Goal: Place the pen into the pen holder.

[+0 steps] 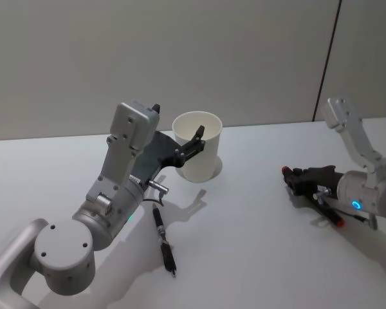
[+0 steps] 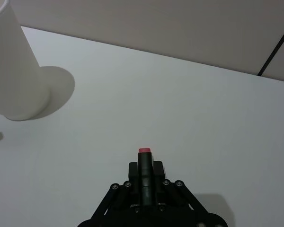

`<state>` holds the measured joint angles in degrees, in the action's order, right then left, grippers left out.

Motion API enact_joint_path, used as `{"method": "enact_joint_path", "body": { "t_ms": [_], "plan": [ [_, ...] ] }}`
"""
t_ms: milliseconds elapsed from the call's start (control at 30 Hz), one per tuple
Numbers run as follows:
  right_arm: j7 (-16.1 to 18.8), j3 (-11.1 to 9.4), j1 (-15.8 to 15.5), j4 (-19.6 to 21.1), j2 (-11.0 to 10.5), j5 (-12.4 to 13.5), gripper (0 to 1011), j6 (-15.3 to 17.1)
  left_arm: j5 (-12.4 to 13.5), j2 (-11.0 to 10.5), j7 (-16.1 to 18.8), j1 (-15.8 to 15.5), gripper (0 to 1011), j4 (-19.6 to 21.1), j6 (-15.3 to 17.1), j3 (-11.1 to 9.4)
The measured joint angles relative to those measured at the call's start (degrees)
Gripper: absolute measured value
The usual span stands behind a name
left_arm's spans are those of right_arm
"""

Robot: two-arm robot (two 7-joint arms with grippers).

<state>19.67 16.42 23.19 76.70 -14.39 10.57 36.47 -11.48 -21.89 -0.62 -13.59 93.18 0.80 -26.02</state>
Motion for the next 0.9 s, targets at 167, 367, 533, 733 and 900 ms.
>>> {"method": "enact_joint_path", "body": {
  "t_ms": [167,367,533,733,900],
  "plan": [
    [0.0,0.0,0.0,0.0,0.0,0.0,173,0.0,0.0,0.0,0.0,0.0,1001,0.0,0.0,0.0],
    [0.0,0.0,0.0,-0.1,0.0,-0.1,172,-0.1,0.0,0.0,0.0,0.0,1001,0.0,0.0,0.0],
    [0.0,0.0,0.0,-0.1,0.0,-0.1,173,-0.1,0.0,0.0,0.0,0.0,1001,0.0,0.0,0.0],
    [0.0,0.1,0.0,-0.1,0.0,-0.1,173,-0.2,0.0,0.0,0.0,0.0,1001,0.0,0.0,0.0],
    [0.1,0.2,0.2,-0.5,0.2,-0.5,173,-1.3,0.0,0.0,0.0,0.0,1001,0.0,0.0,0.0]
  ]
}}
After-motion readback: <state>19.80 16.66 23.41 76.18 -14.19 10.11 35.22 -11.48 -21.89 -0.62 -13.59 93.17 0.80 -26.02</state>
